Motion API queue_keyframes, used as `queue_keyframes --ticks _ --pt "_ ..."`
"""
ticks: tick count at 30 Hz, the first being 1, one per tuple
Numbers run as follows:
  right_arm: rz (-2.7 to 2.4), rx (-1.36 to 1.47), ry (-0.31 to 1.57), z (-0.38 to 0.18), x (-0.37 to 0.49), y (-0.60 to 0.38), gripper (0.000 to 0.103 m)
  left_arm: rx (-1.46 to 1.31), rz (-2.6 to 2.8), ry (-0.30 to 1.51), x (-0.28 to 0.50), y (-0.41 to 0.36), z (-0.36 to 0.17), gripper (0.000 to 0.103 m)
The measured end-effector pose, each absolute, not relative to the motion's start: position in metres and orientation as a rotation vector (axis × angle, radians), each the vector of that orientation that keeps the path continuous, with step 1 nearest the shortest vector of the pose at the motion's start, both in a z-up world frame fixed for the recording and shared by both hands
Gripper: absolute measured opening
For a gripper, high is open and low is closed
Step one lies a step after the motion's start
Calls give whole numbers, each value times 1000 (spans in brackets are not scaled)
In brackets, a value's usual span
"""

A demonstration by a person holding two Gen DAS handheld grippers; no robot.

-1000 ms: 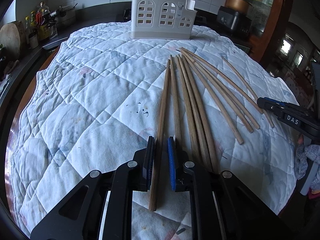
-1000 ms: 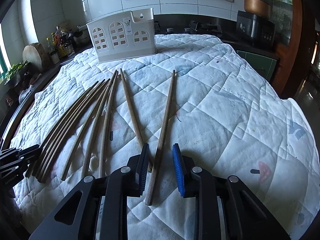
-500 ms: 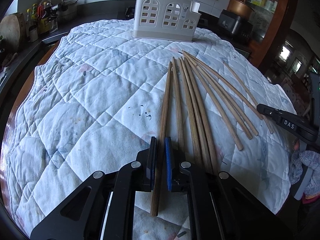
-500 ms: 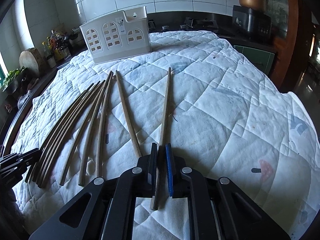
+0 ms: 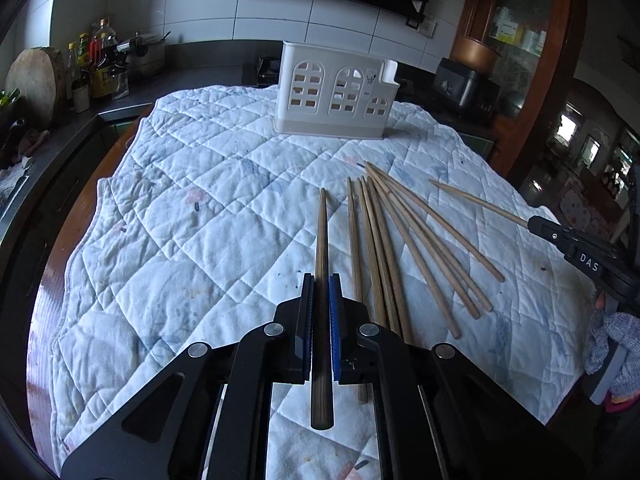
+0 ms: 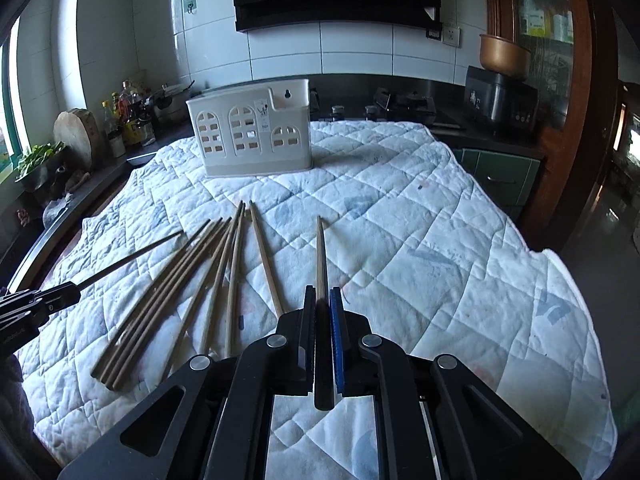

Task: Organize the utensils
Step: 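Lift the left gripper's chopstick into the white holder and open while the right gripper does likewise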

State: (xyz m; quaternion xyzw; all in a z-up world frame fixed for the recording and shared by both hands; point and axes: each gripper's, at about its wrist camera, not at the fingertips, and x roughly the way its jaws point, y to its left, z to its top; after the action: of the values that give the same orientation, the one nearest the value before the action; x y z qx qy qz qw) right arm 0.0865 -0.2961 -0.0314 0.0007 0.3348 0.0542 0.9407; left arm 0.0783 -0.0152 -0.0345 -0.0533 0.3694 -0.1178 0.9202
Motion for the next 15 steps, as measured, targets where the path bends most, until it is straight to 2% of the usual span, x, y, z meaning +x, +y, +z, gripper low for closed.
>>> queue_keyframes --ticks 15 --pt "274 -93 588 66 133 -276 7 -102 -323 679 128 -3 37 5"
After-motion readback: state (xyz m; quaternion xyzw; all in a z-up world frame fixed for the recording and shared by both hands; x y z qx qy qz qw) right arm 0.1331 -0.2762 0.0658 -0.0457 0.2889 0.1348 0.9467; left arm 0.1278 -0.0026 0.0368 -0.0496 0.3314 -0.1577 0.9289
